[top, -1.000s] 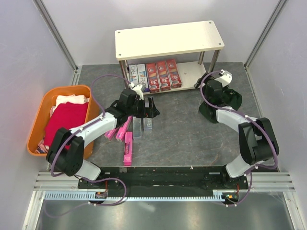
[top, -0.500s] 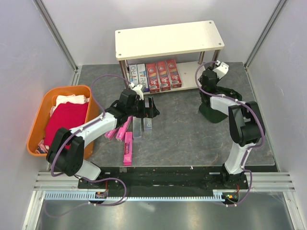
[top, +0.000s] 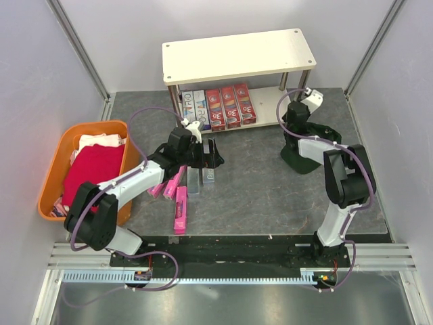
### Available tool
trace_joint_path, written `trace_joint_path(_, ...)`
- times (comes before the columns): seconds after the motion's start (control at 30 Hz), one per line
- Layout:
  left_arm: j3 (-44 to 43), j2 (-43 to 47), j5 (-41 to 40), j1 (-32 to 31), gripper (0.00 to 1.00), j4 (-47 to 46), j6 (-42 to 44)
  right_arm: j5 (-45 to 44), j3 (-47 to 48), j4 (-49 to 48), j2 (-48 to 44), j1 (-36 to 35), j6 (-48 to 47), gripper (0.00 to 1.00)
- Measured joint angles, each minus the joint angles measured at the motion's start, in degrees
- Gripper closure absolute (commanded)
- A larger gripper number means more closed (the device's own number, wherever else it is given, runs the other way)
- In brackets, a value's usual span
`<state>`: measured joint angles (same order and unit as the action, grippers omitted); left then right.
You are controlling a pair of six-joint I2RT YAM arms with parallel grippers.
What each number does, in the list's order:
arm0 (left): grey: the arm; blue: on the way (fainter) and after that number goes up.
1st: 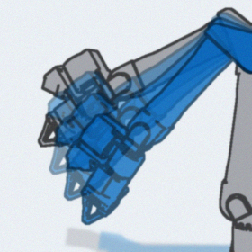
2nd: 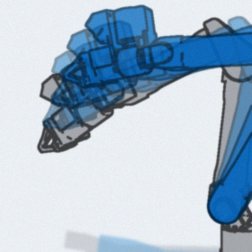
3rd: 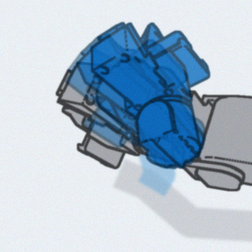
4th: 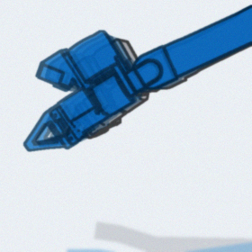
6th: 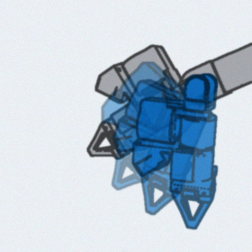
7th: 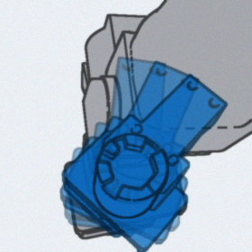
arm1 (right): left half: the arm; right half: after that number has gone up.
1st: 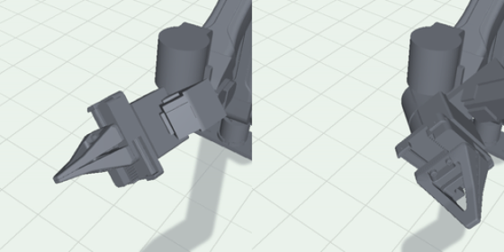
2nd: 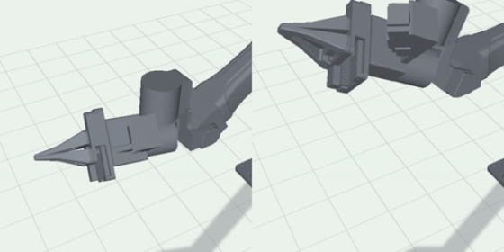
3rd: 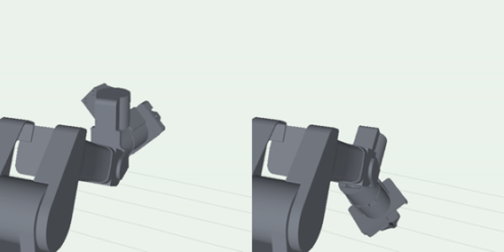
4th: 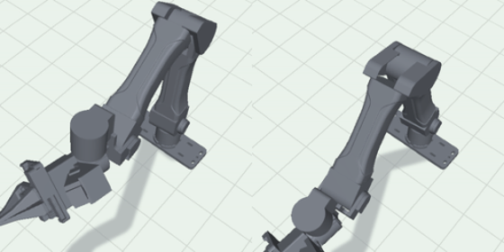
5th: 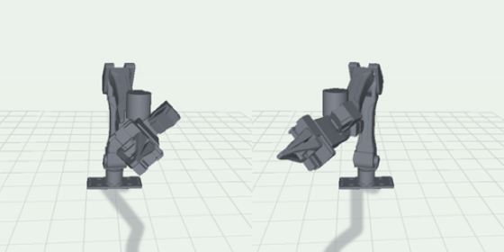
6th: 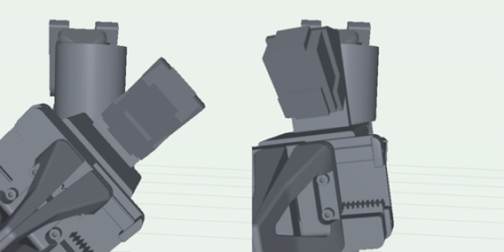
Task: Place and organize the toothpastes onto the shelf
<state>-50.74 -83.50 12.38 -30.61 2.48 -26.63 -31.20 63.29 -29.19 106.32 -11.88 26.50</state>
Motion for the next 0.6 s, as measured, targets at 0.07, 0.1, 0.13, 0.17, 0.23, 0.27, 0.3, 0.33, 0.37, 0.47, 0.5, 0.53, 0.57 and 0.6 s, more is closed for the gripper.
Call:
trace_joint_path(0.07, 0.2, 0.2, -0.1, 0.0, 0.01, 0.0, 0.0, 0.3, -1.0, -0.3, -0.8, 0.0, 0.0, 0.91)
trace_joint_path(0.1, 0.3, 0.4, -0.2, 0.0, 0.01, 0.0, 0.0, 0.5, -1.5, -0.4, -1.2, 0.0, 0.0, 0.92)
trace_joint_path(0.13, 0.5, 0.6, -0.2, 0.0, 0.01, 0.0, 0.0, 0.6, -2.1, -0.4, -1.7, 0.0, 0.0, 0.93)
trace_joint_path(0.17, 0.6, 0.8, -0.2, 0.0, 0.01, 0.1, 0.0, 0.8, -2.7, -0.5, -2.3, 0.0, 0.1, 0.93)
trace_joint_path(0.23, 0.7, 1.1, -0.3, 0.0, 0.01, 0.1, 0.0, 1.0, -4.0, -0.5, -3.5, 0.0, 0.2, 0.95)
trace_joint_path(0.27, 0.8, 1.2, -0.3, 0.0, 0.01, 0.1, 0.0, 1.2, -4.9, -0.5, -4.4, 0.0, 0.3, 0.96)
trace_joint_path(0.3, 0.9, 1.3, -0.4, 0.0, 0.01, 0.1, 0.0, 1.2, -5.5, -0.6, -5.0, 0.0, 0.4, 0.97)
trace_joint_path(0.33, 0.9, 1.3, -0.5, 0.0, 0.01, 0.2, 0.0, 1.3, -6.1, -0.6, -5.7, 0.0, 0.5, 0.97)
trace_joint_path(0.37, 1.0, 1.4, -0.7, 0.0, 0.01, 0.2, 0.0, 1.4, -6.9, -0.6, -6.6, 0.0, 0.7, 0.98)
trace_joint_path(0.47, 1.3, 1.6, -1.6, 0.0, 0.01, 0.2, 0.0, 1.4, -8.6, -0.7, -8.7, 0.0, 0.8, 1.00)
trace_joint_path(0.5, 1.4, 1.7, -1.8, 0.0, 0.01, 0.3, 0.0, 1.5, -9.1, -0.7, -9.3, 0.0, 0.9, 1.00)
trace_joint_path(0.53, 1.5, 1.8, -1.9, 0.0, 0.01, 0.5, 0.0, 1.6, -9.4, -0.7, -9.8, 0.0, 0.9, 1.00)
trace_joint_path(0.57, 1.5, 1.9, -2.0, 0.0, 0.01, 0.4, 0.0, 1.7, -9.8, -0.7, -10.3, 0.0, 0.9, 1.00)
trace_joint_path(0.6, 1.5, 2.0, -2.1, 0.0, 0.01, 0.4, 0.0, 1.8, -10.1, -0.7, -10.7, 0.0, 0.9, 0.99)
